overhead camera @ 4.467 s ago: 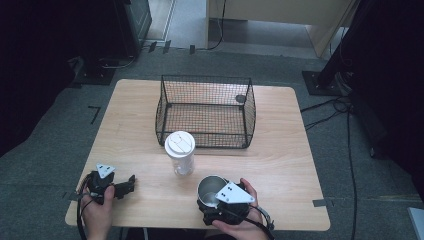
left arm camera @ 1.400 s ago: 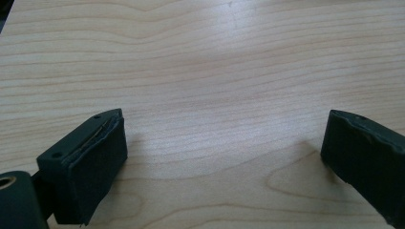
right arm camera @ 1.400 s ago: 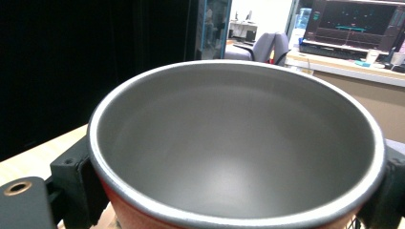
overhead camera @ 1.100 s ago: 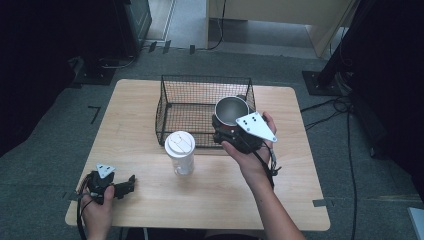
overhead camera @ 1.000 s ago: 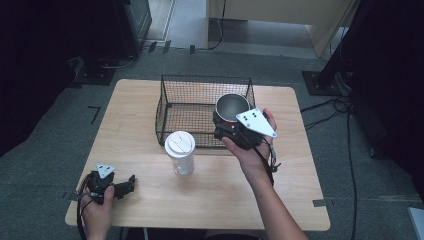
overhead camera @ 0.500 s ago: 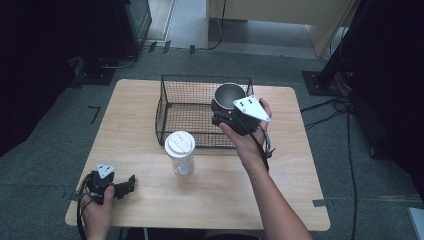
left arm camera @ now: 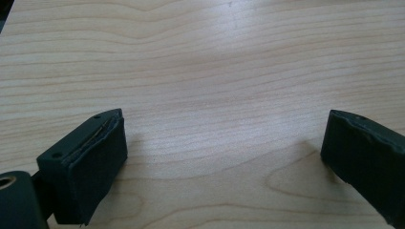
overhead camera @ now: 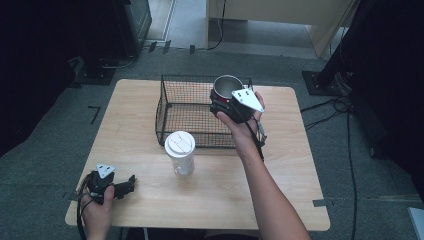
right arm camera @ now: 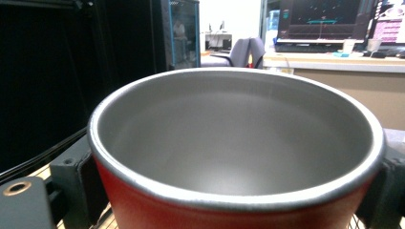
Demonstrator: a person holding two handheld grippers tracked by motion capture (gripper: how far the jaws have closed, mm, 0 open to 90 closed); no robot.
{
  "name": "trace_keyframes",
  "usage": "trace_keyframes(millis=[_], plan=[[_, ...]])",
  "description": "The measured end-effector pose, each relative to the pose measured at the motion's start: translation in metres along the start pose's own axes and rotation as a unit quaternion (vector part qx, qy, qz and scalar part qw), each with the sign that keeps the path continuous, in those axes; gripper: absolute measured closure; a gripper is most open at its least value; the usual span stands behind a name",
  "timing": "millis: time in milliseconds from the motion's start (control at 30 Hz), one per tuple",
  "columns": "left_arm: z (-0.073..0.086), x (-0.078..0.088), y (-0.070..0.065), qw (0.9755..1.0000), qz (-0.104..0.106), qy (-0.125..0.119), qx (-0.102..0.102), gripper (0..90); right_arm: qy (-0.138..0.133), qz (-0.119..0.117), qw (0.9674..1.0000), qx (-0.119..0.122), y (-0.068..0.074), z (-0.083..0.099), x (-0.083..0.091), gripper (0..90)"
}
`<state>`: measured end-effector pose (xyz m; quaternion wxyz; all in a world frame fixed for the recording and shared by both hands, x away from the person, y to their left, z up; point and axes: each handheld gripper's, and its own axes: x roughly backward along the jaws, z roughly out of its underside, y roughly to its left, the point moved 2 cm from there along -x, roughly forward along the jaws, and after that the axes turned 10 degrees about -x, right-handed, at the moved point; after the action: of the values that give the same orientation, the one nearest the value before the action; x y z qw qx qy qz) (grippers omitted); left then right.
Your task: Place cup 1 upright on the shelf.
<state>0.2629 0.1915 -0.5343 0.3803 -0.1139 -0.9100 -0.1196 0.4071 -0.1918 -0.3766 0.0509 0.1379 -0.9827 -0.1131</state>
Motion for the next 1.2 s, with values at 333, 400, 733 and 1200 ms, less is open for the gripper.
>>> trace_keyframes(millis=[333, 400, 733, 1200], plan=[[0.000, 0.000, 0.000, 1.0000, 0.000, 0.001, -0.001, 2.5, -0.003, 0.003, 0.9988, 0.049, -0.002, 0.017, -0.036, 7.2], [0.000, 0.000, 0.000, 1.0000, 0.000, 0.001, -0.001, 2.5, -0.004, 0.003, 0.9992, 0.041, -0.005, 0.019, -0.044, 7.2], [0.000, 0.000, 0.000, 1.0000, 0.000, 0.001, -0.001, 2.5, 0.022, 0.014, 0.9995, 0.017, -0.018, 0.033, -0.061, 7.2], [0.000, 0.000, 0.000, 1.0000, 0.002, -0.001, -0.003, 2.5, 0.065, 0.028, 0.9973, 0.021, -0.025, 0.052, -0.081, 7.0]])
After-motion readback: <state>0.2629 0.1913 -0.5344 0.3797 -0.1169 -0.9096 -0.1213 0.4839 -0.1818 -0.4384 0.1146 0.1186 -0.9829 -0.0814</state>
